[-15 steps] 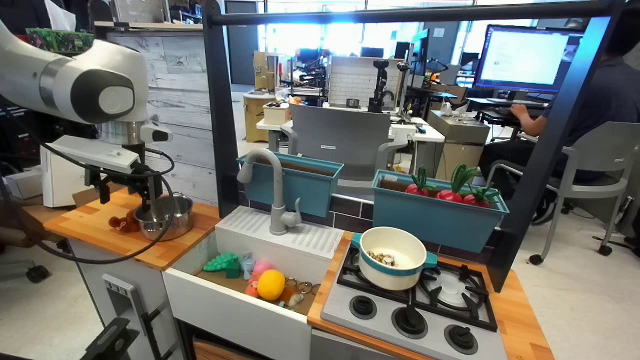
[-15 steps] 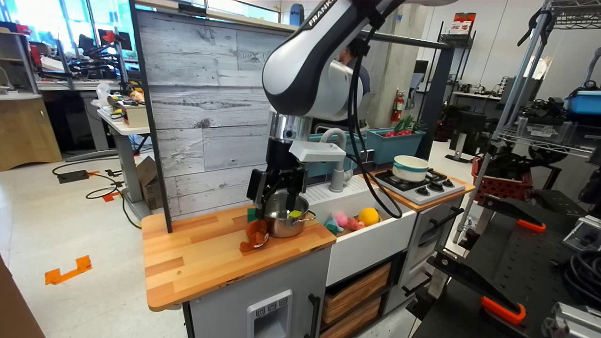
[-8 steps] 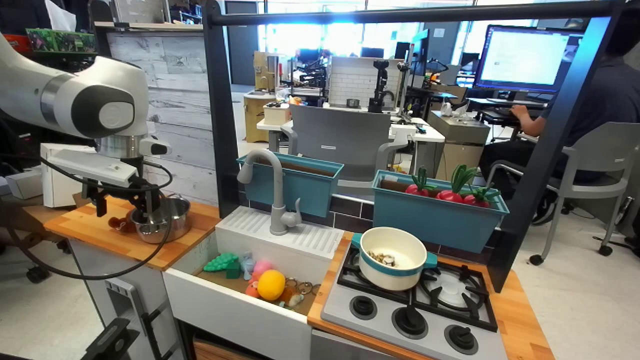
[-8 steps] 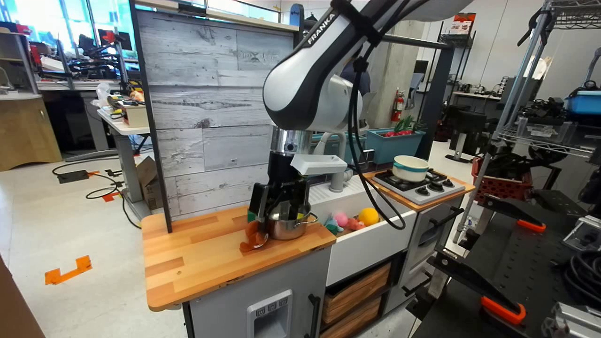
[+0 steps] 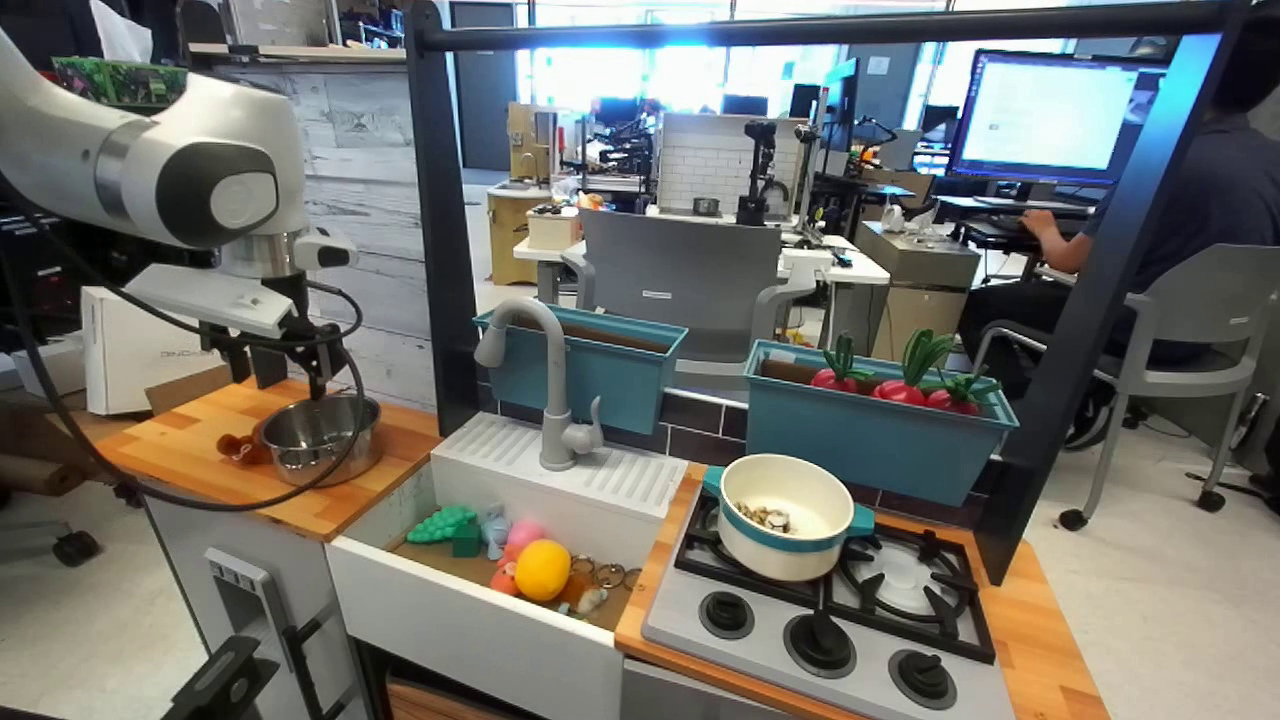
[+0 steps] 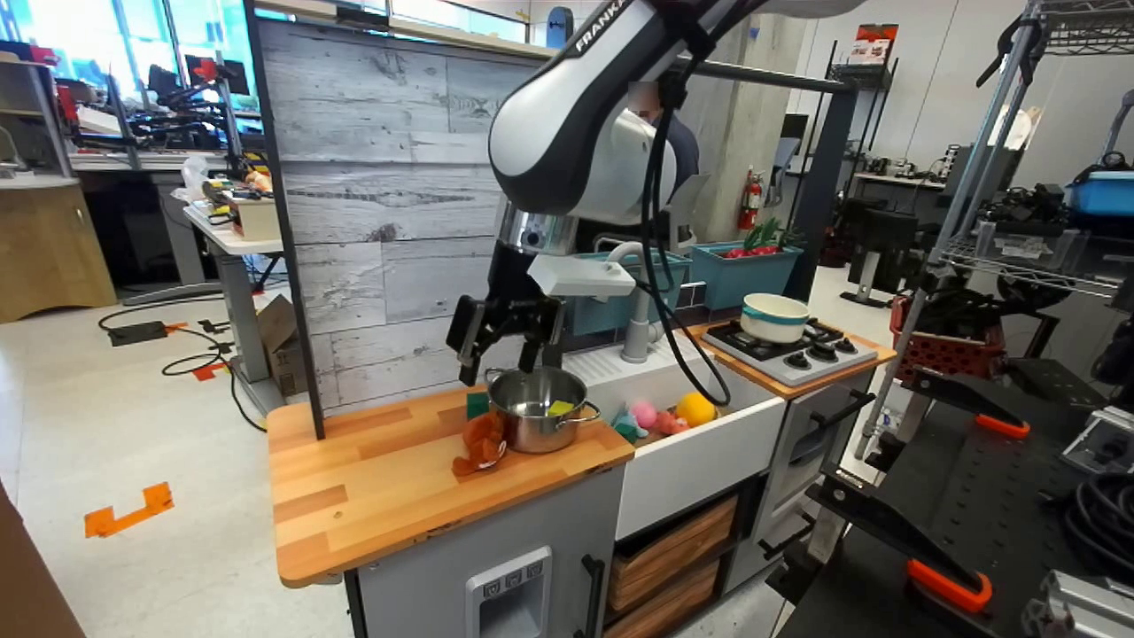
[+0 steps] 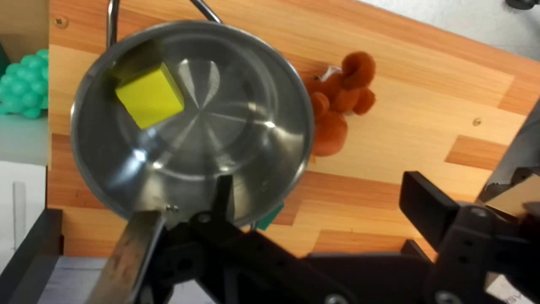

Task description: Put the brown doll in the silver pot

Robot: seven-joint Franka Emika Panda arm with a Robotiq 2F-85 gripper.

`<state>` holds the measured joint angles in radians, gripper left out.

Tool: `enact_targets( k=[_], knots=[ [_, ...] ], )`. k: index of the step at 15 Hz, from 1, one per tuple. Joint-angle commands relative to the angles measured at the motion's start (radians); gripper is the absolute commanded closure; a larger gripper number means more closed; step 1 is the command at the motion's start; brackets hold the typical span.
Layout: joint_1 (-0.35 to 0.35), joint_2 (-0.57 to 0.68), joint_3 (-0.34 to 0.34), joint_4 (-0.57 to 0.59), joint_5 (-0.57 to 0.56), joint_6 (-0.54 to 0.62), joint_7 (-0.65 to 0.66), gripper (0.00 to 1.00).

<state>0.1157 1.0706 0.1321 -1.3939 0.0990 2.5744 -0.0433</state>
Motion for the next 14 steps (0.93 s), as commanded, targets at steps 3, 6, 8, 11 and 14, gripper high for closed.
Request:
enact_targets(
  k=[3,6,8,11,14],
  knots=[
    [-0.057,-0.061,0.117,-0.027,0.023,-0.107,-0.113,0.00],
    [-0.051,-0.027,0.138,0.015,0.027,-0.237,-0.142,0.00],
    [-0.039,-0.005,0.128,0.042,0.023,-0.313,-0.138,0.00],
    [-0.030,0.028,0.107,0.074,0.019,-0.401,-0.124,0.00],
    [-0.033,0.055,0.088,0.098,0.016,-0.464,-0.119,0.00]
  ],
)
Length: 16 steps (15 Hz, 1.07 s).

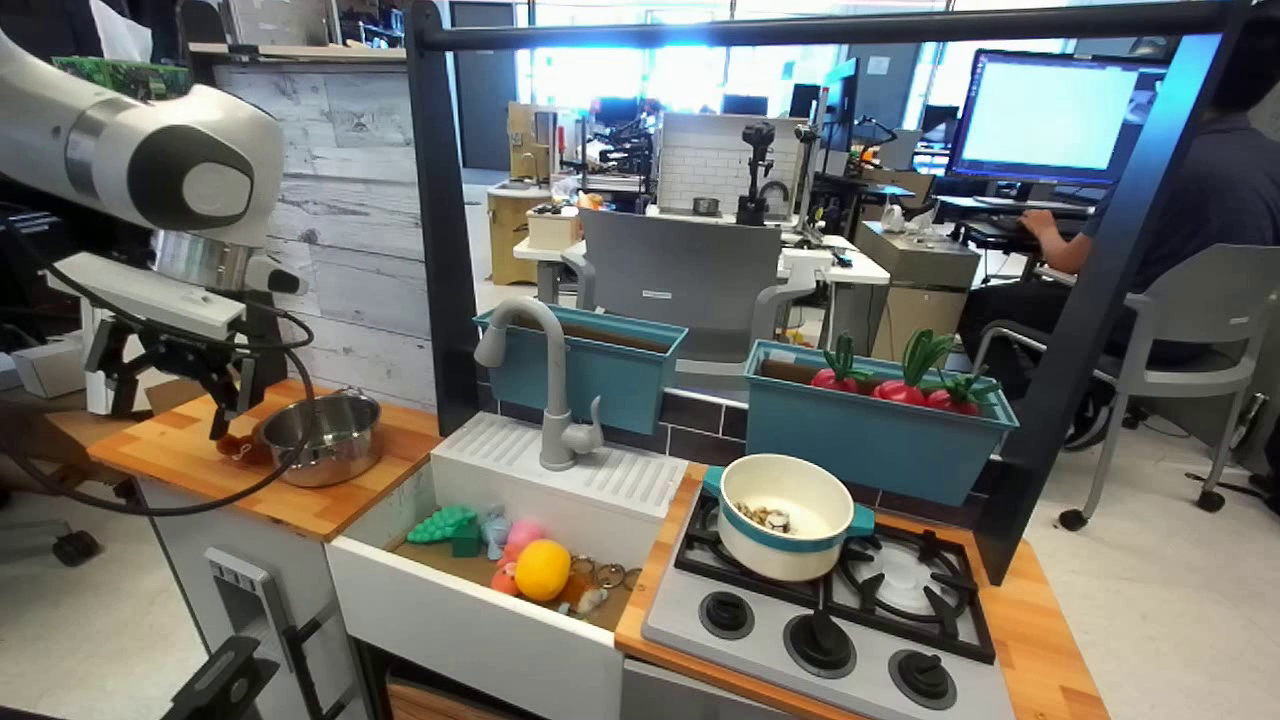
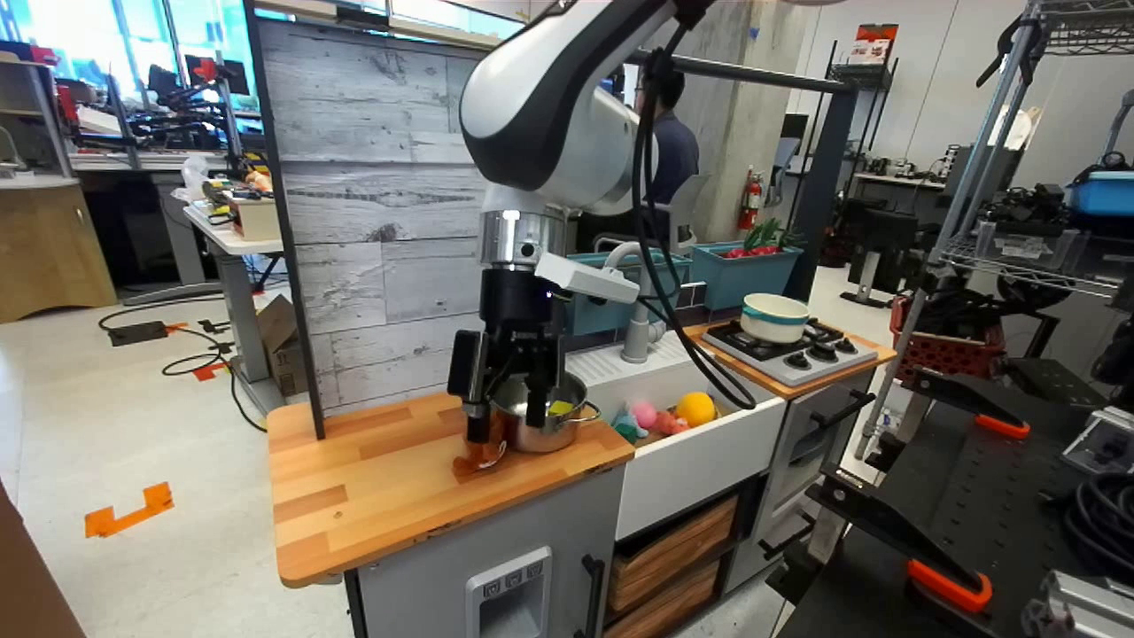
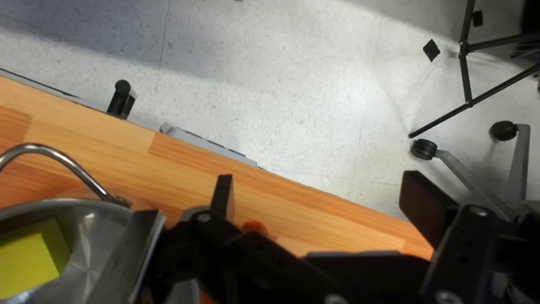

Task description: Put the brown doll in the silver pot

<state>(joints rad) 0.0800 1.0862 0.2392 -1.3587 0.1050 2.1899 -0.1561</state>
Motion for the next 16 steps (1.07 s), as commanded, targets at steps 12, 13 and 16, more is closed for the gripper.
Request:
enact_targets(
  k=[12,13,16],
  knots=[
    [0.011,0.139,-0.073,0.157,0.008,0.025,0.053,0.00],
    [0.014,0.145,-0.075,0.160,0.006,0.056,0.060,0.00],
    [0.029,0.157,-0.089,0.178,-0.008,0.079,0.082,0.00]
  ],
)
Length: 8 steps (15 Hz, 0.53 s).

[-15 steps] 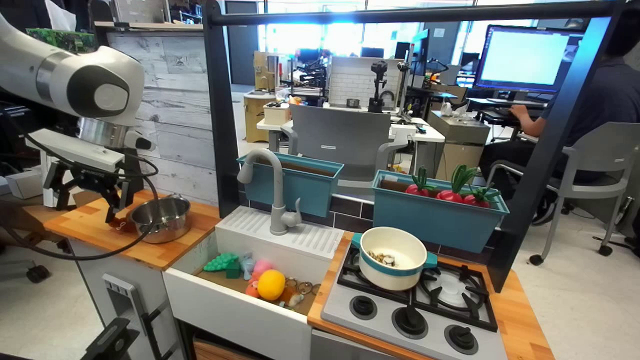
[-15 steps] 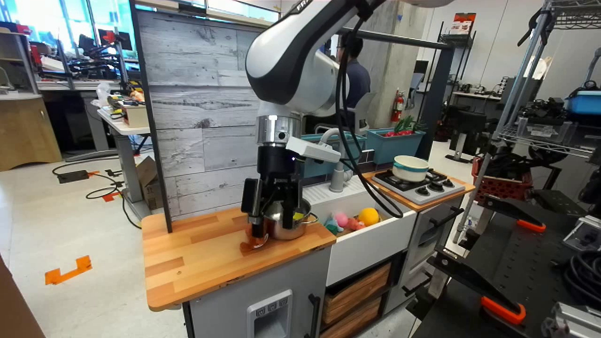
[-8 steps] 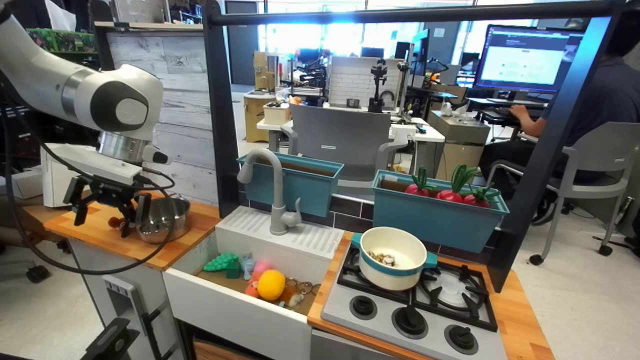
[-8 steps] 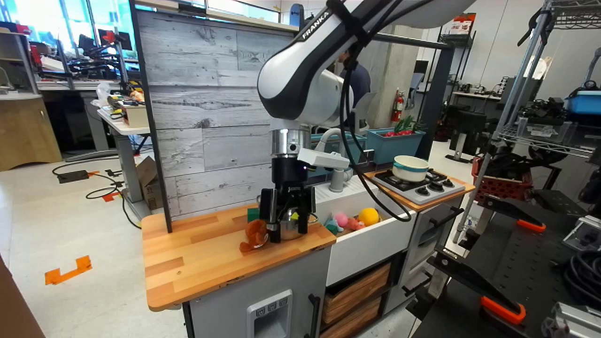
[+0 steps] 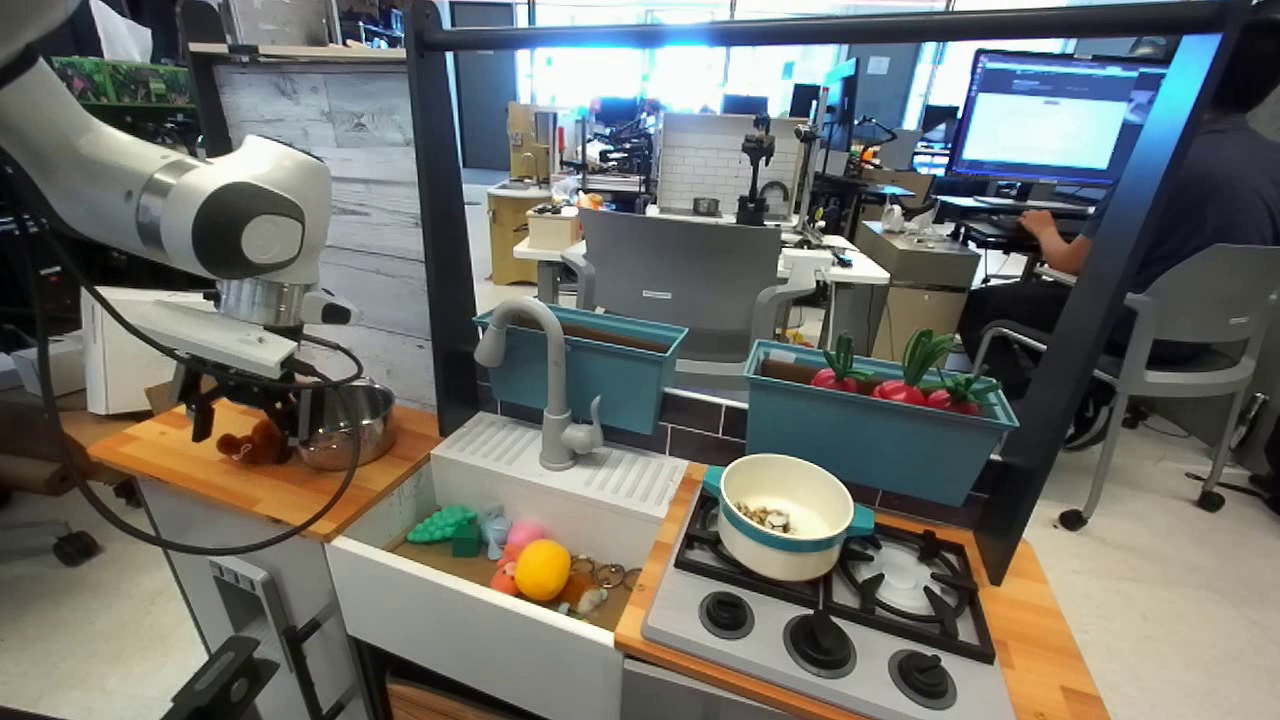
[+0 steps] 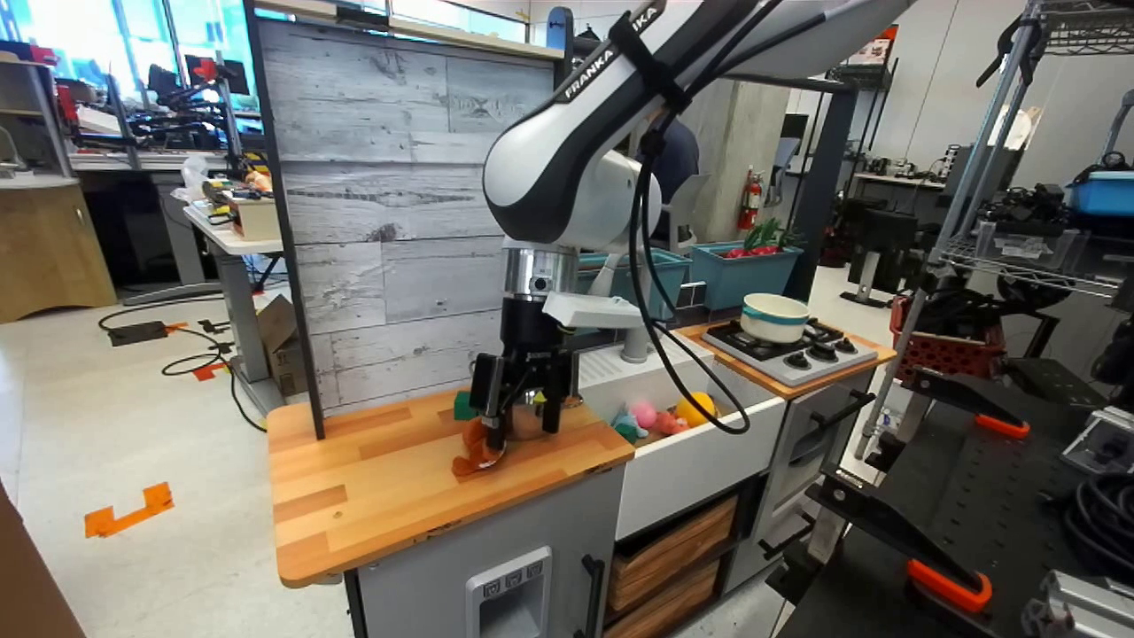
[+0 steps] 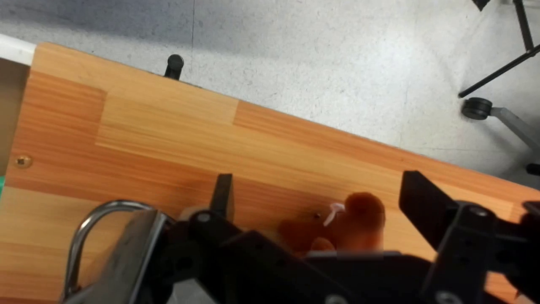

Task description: Put the brown doll in the silver pot

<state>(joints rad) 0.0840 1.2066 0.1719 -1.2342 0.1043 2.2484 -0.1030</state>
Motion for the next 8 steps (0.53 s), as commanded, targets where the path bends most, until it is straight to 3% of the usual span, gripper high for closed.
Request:
enact_targets(
  k=[1,6,8],
  knots=[
    [0.027,0.041,-0.024,0.059,-0.009,0.008,0.033,0.00],
    [0.043,0.063,-0.043,0.071,-0.018,-0.037,0.056,0.00],
    [0.053,0.068,-0.047,0.056,-0.015,0.032,0.065,0.00]
  ],
)
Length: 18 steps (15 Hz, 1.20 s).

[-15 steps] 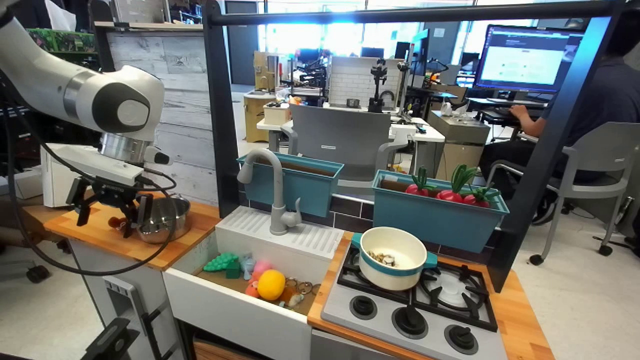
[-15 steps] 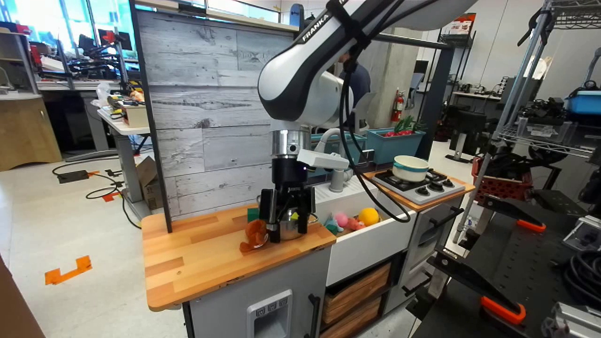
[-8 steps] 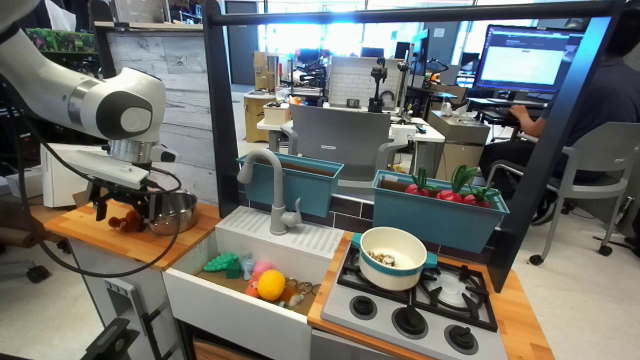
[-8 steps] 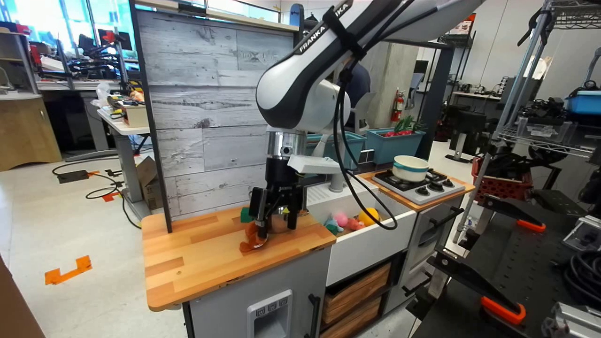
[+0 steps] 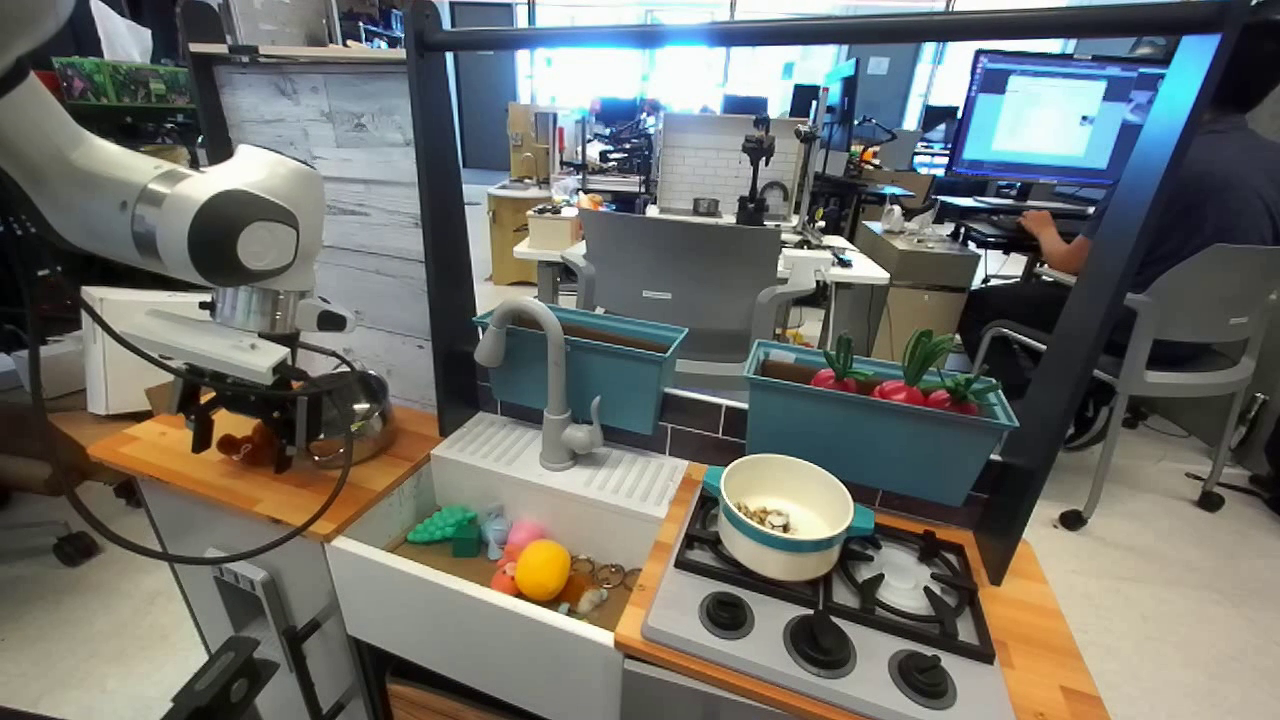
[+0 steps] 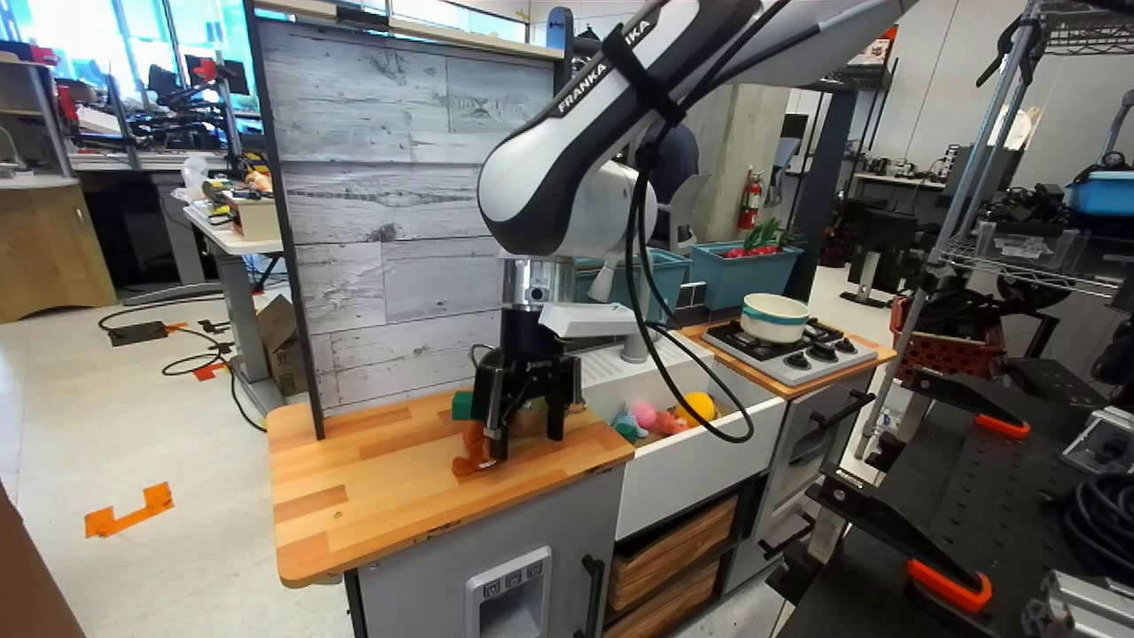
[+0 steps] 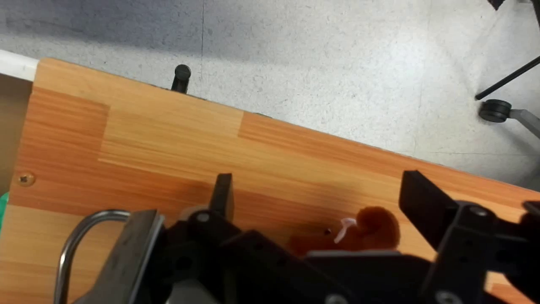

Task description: Put the brown doll in the silver pot

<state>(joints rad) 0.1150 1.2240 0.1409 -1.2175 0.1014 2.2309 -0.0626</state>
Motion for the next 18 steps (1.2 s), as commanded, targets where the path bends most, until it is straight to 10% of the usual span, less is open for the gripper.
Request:
enact_targets(
  k=[1,10,11,18],
  knots=[
    [0.022,0.052,-0.012,0.032,-0.007,0.091,0.025,0.00],
    [0.057,0.062,-0.013,0.012,-0.018,0.254,0.041,0.00],
    [0.063,0.059,-0.019,0.010,-0.023,0.258,0.044,0.25],
    [0.074,0.049,-0.051,0.000,-0.048,0.255,0.061,0.73]
  ],
)
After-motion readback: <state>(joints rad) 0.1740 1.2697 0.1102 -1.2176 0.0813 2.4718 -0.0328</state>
